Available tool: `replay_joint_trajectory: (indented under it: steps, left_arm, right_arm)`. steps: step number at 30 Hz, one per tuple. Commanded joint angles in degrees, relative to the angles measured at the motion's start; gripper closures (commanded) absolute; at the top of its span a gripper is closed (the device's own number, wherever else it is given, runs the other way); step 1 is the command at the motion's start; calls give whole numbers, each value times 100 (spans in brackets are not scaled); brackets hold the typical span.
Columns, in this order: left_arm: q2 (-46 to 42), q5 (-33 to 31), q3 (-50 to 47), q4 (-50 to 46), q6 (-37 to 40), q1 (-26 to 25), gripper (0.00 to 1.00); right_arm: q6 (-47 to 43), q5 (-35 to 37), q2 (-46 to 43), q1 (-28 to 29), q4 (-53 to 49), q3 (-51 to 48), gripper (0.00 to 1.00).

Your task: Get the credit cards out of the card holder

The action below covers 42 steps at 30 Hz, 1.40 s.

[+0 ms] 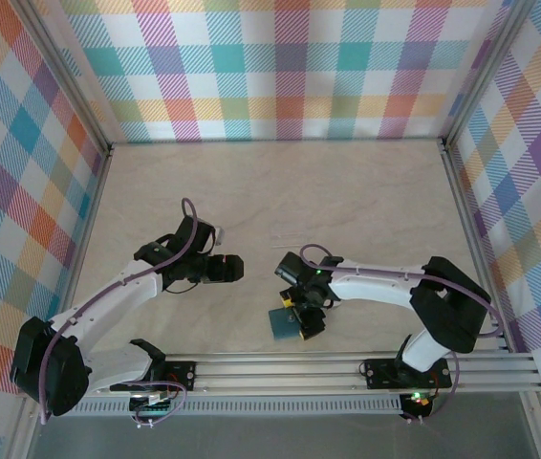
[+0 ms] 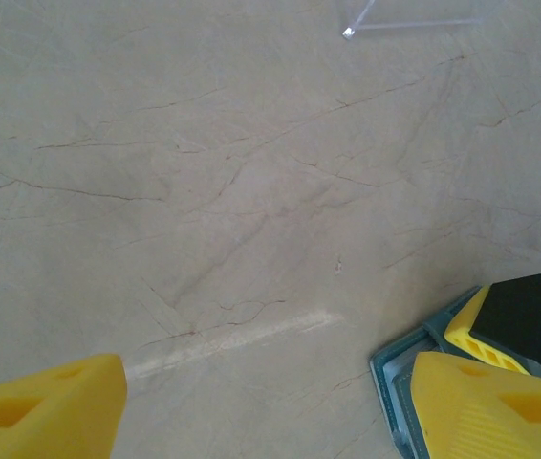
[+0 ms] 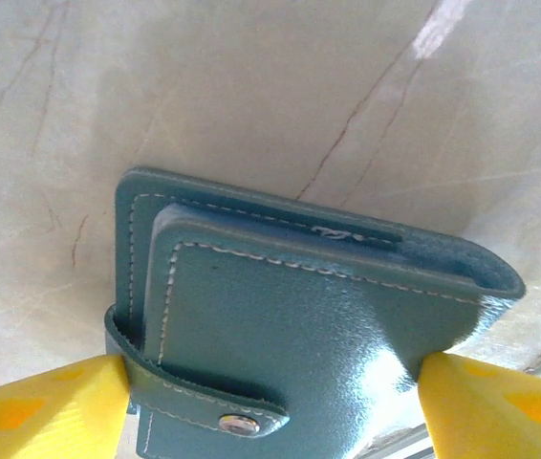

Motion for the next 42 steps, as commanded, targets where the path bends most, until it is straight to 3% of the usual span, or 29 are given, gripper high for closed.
replay_joint_trajectory:
  steps: [1,7,13,17,23,27,30,36,42]
  left_arm:
    - [76,-46,61,-79,81,-42,21]
    - [233,-72,117,-94,83,-41,21]
    - [322,-114,138,-94,61,-41,21]
    - [393,-169,175,-98,28,-37,21]
    - [482,-217,195,-55,-50,-41,21]
    - [562,-155,196,-26,-161,-41,22]
    - [651,16,170,121,-279,-46,23]
    - [937,194,256,392,-644,-126,31]
    - [1540,348,501,598,-855,-451,41]
  right_arm:
    - [-737,328,214,-127,-172,124,25]
    - [-2458,423,564,-314,-736,544,30]
    - [-4947,176,829,-740,-451,972,31]
    - [-6610,-74,1431,-897,-810,1872,31]
    - [-8106,-65,1968,-915,-1234,3046,30]
    - [-8493,411,1870,-931,-1688,3512,30]
    - [-8541,339,1463,-1025,-1541,3233,30]
    - [-8291,-770,567,-1509,-312,1765,37]
    - [-8183,-1554,645,-1700,597,946,51]
